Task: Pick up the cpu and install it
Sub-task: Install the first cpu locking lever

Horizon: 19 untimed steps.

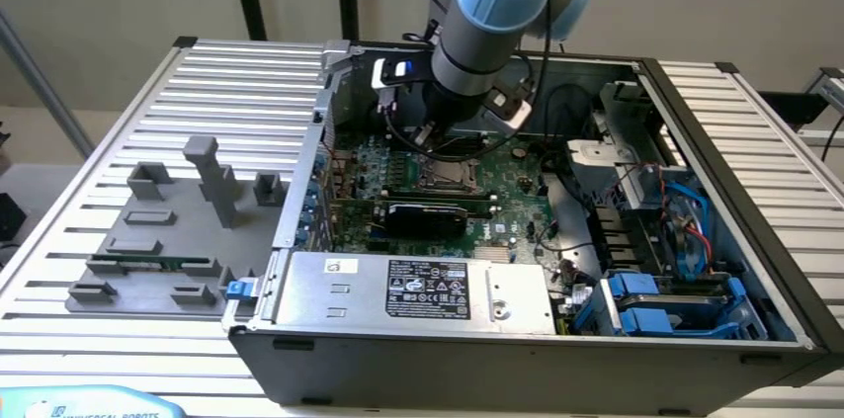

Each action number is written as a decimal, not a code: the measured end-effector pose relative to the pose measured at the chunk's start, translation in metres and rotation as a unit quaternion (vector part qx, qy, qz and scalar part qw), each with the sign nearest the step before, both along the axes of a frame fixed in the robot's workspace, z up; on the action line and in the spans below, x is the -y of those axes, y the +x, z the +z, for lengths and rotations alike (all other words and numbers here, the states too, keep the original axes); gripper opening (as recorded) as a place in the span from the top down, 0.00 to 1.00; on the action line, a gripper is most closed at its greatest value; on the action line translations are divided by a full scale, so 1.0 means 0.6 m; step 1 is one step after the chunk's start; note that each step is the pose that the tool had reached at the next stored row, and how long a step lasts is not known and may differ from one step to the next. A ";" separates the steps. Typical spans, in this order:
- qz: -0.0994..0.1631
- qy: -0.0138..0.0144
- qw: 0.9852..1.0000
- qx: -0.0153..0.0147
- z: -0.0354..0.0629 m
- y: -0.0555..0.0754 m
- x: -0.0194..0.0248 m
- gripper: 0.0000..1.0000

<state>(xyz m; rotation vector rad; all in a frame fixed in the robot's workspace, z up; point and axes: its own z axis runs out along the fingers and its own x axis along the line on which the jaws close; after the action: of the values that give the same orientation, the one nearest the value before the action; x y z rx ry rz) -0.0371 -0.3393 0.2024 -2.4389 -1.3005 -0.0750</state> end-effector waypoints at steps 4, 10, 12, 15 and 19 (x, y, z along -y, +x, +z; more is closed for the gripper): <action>0.000 -0.001 1.000 0.000 0.000 0.000 -0.0021 0.89; 0.001 -0.001 1.000 0.000 -0.001 0.005 -0.0023 0.89; 0.001 -0.001 1.000 0.000 -0.001 0.010 -0.0024 0.89; 0.001 -0.001 1.000 0.000 -0.002 0.018 -0.0024 0.89; 0.001 -0.001 1.000 0.000 -0.003 0.027 -0.0024 0.89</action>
<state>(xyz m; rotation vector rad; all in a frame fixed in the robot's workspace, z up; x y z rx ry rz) -0.0211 -0.3378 0.2004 -2.4404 -1.3032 -0.0729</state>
